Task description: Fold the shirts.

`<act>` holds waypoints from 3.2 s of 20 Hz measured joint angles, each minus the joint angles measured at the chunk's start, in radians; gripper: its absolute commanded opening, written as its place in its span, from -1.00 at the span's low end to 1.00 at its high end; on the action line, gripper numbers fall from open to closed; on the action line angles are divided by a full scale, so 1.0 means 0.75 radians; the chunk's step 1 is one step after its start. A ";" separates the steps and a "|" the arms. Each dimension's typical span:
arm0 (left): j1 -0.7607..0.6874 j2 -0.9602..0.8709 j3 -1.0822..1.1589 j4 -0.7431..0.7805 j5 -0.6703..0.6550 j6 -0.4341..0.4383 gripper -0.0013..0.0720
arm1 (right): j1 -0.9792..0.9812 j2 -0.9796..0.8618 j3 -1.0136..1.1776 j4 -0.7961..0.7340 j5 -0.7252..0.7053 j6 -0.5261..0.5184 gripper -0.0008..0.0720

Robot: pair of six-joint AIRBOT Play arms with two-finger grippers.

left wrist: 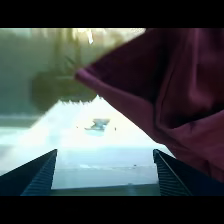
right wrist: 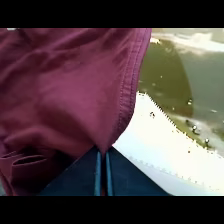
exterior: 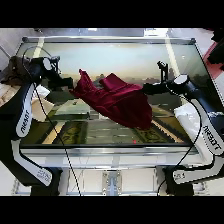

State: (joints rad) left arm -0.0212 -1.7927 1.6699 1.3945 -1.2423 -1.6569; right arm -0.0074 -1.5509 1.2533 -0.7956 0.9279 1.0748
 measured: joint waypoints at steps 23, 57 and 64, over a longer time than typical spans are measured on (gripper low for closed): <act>0.086 -0.133 -0.108 -0.278 0.474 -0.454 0.88 | 0.000 0.017 0.021 -0.002 0.023 0.002 -0.90; 0.086 0.889 0.351 -0.130 0.014 0.290 -0.92 | -0.001 0.859 0.493 -0.876 0.062 0.399 -0.91; 0.084 0.713 -0.019 -0.153 0.040 0.270 -0.92 | 0.002 0.469 0.285 -0.699 0.070 0.419 -0.90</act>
State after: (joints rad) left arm 0.0422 -1.2579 1.6558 1.2797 -1.2121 -1.4544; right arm -0.0063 -1.1988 1.4670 -1.3201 0.9802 1.3888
